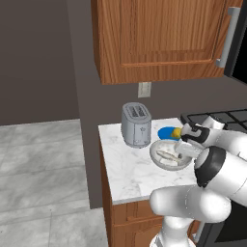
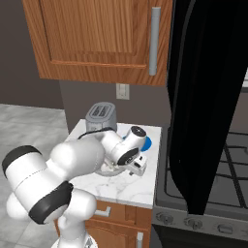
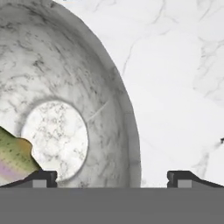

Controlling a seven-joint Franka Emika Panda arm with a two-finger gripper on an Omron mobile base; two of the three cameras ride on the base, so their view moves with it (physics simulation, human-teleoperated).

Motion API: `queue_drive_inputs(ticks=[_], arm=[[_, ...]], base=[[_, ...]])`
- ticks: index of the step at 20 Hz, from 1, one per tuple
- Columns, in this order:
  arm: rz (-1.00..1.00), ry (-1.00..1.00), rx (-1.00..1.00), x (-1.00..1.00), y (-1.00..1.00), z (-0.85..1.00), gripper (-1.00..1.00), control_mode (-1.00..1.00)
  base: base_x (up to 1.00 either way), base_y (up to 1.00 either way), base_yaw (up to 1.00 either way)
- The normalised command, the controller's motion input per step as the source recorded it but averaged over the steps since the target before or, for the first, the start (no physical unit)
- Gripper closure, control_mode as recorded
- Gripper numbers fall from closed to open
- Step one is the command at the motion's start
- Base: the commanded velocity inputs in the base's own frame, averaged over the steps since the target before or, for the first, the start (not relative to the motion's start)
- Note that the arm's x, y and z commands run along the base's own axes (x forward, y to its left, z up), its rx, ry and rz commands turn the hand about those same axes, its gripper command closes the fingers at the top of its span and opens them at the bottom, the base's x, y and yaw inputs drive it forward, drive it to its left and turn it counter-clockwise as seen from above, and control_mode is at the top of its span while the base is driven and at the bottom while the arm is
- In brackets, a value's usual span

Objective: Remove the pear from the bowl and place it on the small plate. Then place the bowl with only the fish in the microwave, close the door, and press the start button to microwave the fish.

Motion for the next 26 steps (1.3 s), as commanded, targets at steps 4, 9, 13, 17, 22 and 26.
queue_drive_inputs(ticks=[4,9,13,17,22,26], arm=[[0.0,0.05,0.0,0.22,-0.01,-0.19,-1.0,-1.0],[0.0,0.02,0.0,0.11,0.01,-0.2,1.0,-1.0],[0.0,0.0,0.0,0.0,0.03,-0.11,1.0,-1.0],[0.0,0.0,-0.01,0.0,0.04,-0.09,1.0,-1.0],[0.0,0.0,0.0,0.0,0.01,-0.07,1.0,-1.0],[-0.02,-0.07,0.0,-0.32,0.0,0.43,1.0,-1.0]], base=[[0.0,0.0,0.0],[0.0,0.0,0.0],[0.0,0.0,0.0],[0.0,0.0,0.0],[0.0,0.0,0.0],[0.0,0.0,0.0]])
